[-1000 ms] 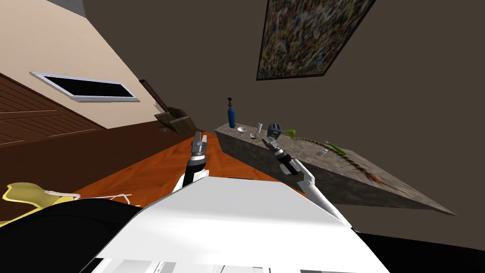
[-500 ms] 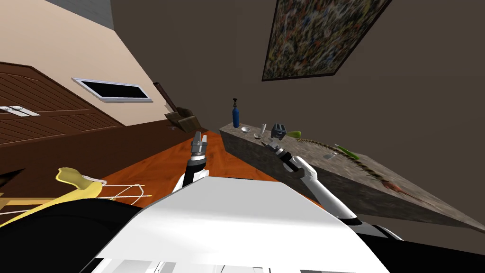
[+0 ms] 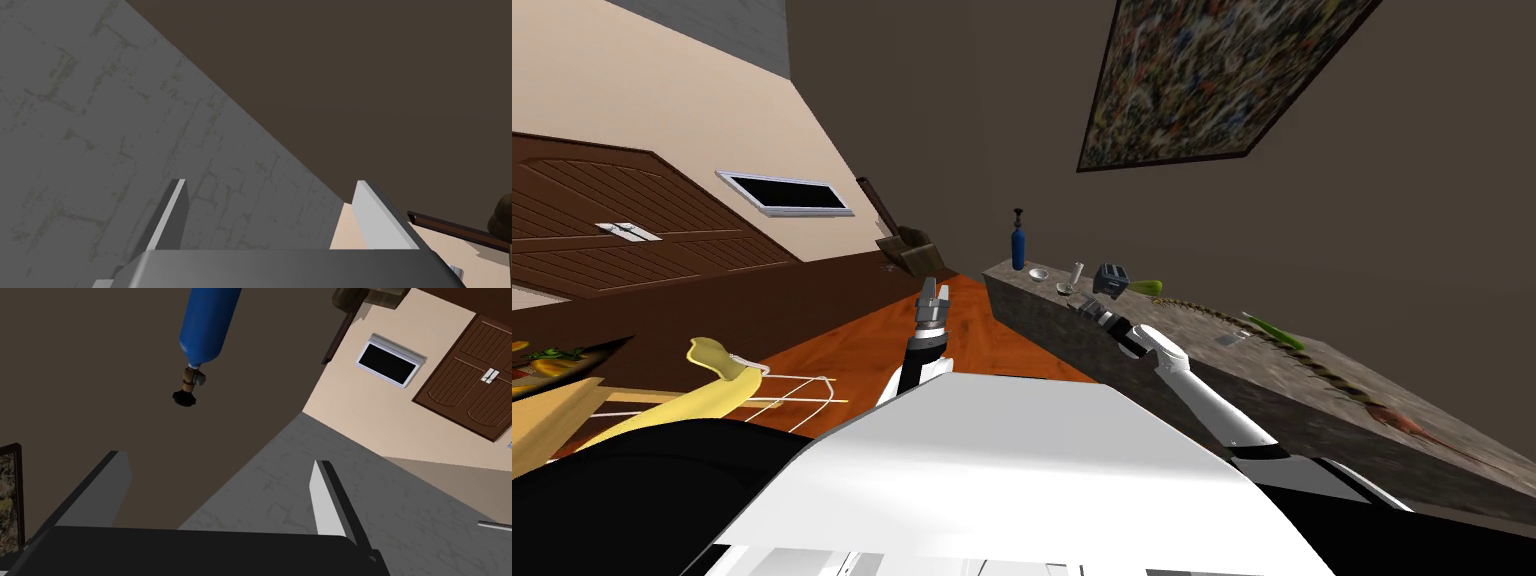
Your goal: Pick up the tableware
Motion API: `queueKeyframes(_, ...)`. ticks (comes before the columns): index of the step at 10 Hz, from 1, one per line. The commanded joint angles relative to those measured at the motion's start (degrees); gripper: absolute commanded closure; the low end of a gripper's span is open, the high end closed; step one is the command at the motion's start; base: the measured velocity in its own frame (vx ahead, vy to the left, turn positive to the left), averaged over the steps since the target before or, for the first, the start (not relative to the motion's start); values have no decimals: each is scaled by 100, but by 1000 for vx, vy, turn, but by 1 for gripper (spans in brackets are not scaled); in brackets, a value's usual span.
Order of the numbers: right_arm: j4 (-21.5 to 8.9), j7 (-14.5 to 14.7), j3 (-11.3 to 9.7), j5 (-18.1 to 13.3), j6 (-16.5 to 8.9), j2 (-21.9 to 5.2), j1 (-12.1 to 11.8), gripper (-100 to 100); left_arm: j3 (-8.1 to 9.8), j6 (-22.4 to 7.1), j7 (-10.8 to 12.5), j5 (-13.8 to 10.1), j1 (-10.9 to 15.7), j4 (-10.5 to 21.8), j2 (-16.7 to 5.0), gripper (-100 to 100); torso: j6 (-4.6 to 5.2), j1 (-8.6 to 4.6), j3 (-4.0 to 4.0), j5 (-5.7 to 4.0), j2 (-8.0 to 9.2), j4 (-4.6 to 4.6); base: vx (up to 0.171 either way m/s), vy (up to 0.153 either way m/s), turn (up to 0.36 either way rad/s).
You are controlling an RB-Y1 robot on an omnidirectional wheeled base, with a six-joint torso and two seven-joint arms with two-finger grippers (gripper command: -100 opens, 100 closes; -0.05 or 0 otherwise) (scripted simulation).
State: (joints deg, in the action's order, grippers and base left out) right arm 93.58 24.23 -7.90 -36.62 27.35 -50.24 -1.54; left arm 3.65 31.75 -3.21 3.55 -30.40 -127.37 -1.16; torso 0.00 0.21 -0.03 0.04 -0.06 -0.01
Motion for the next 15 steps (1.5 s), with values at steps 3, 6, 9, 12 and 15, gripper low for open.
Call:
queueKeyframes(3,-598,163,-101,-372,103,-266,165,-100,0,0,0,0,0,0,0,0,1,4,-1,1,-2,-1,17,73,67)
queueKeyframes(6,-1154,312,-256,-855,202,-621,390,-100,0,0,0,0,-1,0,0,0,4,4,-5,2,-9,-2,40,94,106)
queueKeyframes(9,-1526,376,-333,-1117,251,-791,496,-100,1,0,0,0,-1,0,0,0,5,-10,-4,-2,-6,-2,42,59,61)
queueKeyframes(12,-2032,434,-408,-1360,301,-954,599,-100,0,0,0,0,-1,0,0,0,4,8,-7,2,-11,-3,47,87,83)
queueKeyframes(15,-2628,533,-552,-1830,395,-1258,797,-100,1,0,0,0,-1,0,0,0,5,4,-9,2,-16,-4,68,96,102)
